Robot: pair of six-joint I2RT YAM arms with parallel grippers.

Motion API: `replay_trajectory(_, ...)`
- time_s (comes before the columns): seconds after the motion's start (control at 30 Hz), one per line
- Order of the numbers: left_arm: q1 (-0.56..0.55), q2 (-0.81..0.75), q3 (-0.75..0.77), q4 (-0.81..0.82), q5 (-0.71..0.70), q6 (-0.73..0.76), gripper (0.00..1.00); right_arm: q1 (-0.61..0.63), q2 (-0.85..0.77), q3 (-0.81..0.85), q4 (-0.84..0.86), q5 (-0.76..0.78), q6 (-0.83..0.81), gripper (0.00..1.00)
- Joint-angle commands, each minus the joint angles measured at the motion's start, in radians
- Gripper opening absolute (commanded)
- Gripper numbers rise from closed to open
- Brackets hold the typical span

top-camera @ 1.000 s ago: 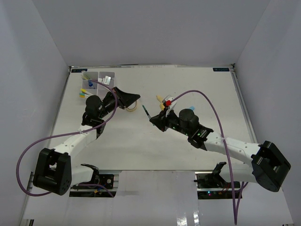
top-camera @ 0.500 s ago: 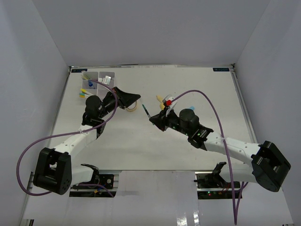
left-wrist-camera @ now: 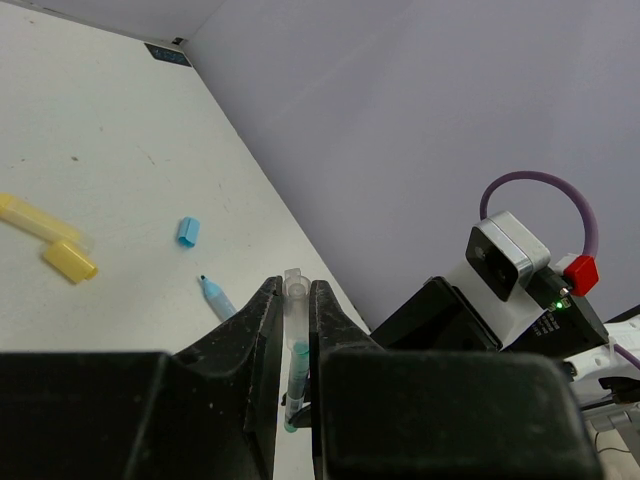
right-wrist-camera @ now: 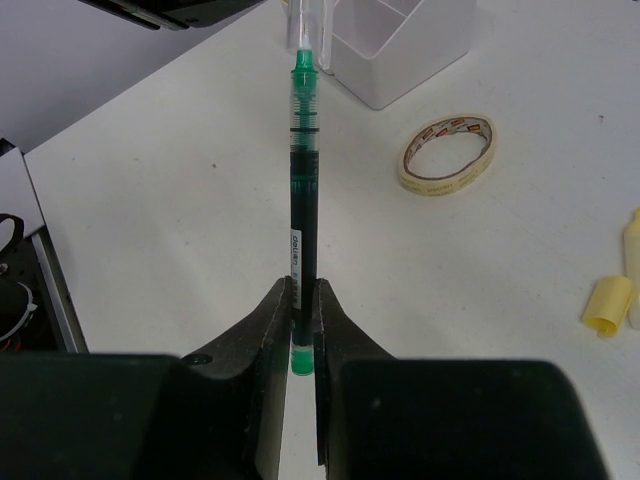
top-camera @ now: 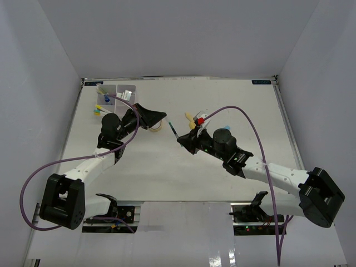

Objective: Sort the stationery into containers
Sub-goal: Close the pen cap on the pen.

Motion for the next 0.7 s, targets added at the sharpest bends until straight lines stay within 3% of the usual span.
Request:
replay_trajectory(0.0,0.007,-0.004,-0.004,0.026,0.015,0.012,0.00,0.004,-0.021,0.024,0.073,0.013,0.005,0.08)
replay_trajectory(0.67,0.007,0.001,-0.016,0.102,0.055,-0.016,0.00,0.004,0.015,0.058,0.071,-0.002,0.009,0.08)
